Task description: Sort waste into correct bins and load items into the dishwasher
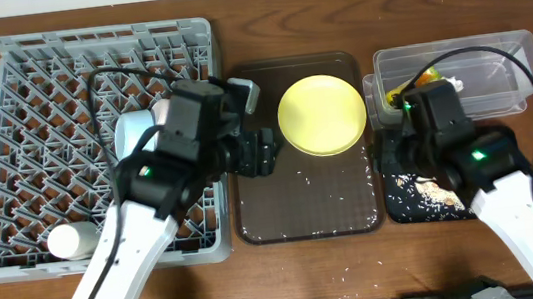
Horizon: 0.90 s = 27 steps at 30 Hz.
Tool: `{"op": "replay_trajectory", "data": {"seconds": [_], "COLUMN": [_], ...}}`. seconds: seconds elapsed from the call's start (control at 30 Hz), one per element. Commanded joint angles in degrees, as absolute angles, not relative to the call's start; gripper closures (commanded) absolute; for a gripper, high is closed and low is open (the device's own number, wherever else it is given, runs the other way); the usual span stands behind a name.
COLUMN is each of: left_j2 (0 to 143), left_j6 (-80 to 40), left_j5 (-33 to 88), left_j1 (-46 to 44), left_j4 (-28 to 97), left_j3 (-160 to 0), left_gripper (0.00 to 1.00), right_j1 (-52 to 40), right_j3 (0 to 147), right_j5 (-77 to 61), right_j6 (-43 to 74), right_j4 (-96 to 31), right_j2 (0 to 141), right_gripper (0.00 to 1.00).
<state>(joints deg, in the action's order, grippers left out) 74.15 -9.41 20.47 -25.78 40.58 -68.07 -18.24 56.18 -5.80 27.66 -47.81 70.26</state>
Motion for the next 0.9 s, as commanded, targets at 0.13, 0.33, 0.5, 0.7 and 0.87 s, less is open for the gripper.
{"op": "replay_trajectory", "data": {"seconds": [0.13, 0.33, 0.5, 0.7, 0.87], "left_j2": [81.8, 82.0, 82.1, 85.8, 93.2], "left_j6": [-12.8, -12.8, -12.8, -13.9, -15.4], "left_j5": [23.7, 23.8, 22.8, 20.3, 20.4], "left_j1": [-25.9, -25.8, -25.8, -25.9, -25.9], "left_j4": [43.2, 43.8, 42.4, 37.4, 32.6], "left_j3": [-69.2, -69.2, -68.9, -68.7, -68.7], "left_gripper": [0.36, 0.36, 0.35, 0.36, 0.36], "right_j1": [-19.2, -21.6, -25.2, -26.4, -26.0], "right_j3": [56.4, 56.4, 56.4, 56.4, 56.4], "right_j5": [-6.0, -6.1, -6.1, -5.4, -5.4], "right_j6": [29.7, 31.3, 31.2, 30.0, 28.4], "right_j4": [-43.3, -35.0, -31.1, -35.7, -42.3], "right_j2": [80.0, 90.3, 96.0, 91.4, 77.7], "right_gripper": [0.52, 0.5, 0.55, 0.58, 0.5]}}
